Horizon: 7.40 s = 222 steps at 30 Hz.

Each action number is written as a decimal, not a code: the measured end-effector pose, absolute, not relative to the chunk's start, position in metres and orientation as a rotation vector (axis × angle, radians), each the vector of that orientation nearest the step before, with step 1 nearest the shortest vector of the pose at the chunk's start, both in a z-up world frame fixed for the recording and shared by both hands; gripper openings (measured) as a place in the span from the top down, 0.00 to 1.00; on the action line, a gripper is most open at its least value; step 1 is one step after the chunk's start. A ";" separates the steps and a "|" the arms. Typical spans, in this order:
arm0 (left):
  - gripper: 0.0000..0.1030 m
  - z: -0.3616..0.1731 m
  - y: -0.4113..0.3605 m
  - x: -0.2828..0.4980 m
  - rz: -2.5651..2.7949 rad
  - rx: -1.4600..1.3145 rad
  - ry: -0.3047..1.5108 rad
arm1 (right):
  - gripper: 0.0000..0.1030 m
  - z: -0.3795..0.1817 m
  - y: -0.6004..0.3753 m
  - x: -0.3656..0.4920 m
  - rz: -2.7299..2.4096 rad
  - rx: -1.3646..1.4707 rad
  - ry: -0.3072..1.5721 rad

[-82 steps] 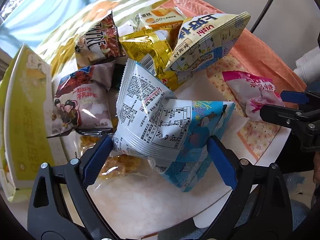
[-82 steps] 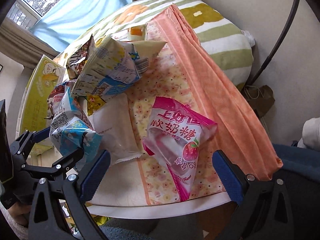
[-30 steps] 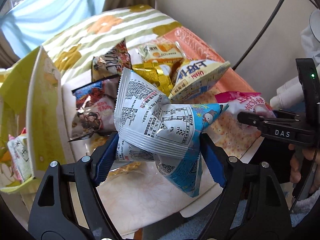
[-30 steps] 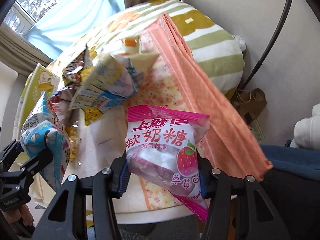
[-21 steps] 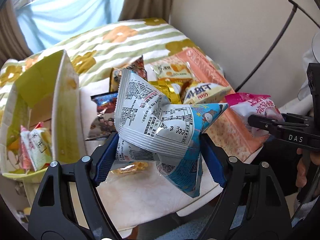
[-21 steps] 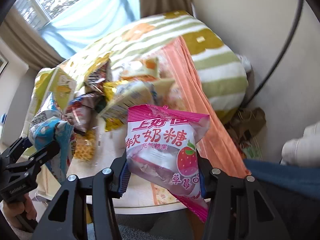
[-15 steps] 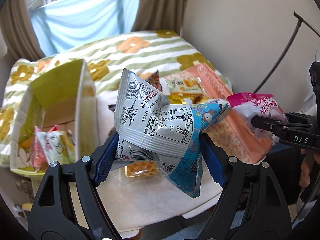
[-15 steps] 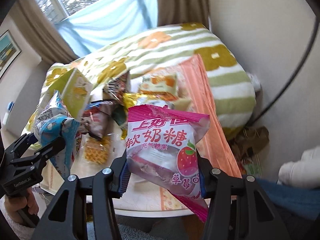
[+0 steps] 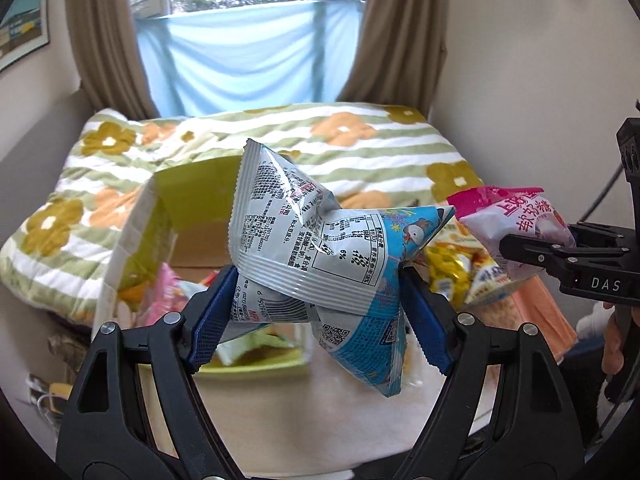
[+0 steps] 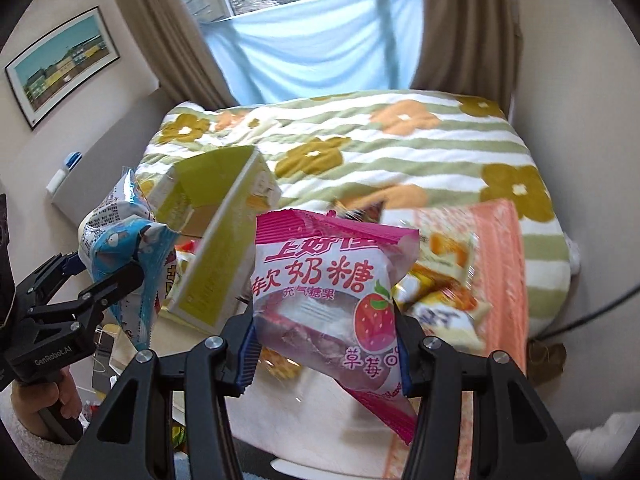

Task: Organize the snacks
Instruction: 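Drop the white-blue bag into the box with left while right drops strawberry bag, then grasp the waffle pack with the left gripper while the right grasps the white pouch, then lower the waffle pack into the box with left while right drops the white pouch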

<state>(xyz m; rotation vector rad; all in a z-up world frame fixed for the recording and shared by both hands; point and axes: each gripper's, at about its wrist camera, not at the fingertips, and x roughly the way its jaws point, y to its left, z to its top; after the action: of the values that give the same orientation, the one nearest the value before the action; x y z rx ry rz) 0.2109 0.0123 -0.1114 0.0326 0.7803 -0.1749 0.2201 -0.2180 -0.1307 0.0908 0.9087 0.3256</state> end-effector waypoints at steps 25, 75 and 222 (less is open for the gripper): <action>0.24 -0.177 0.177 0.402 -0.190 0.002 0.972 | 0.52 -0.150 -0.023 0.389 0.368 0.093 0.991; 0.07 -0.197 0.195 0.335 -0.124 -0.021 1.036 | 0.02 -0.173 0.006 0.369 0.393 0.068 1.002; 0.29 -0.145 0.149 0.352 -0.089 0.044 0.870 | 0.43 -0.139 -0.028 0.318 0.454 0.060 0.903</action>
<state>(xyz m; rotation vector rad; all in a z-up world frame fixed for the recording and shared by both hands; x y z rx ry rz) 0.3524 0.1495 -0.1452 0.0445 0.8697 -0.0891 0.3178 -0.0283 -0.1388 0.0595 0.9029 0.4542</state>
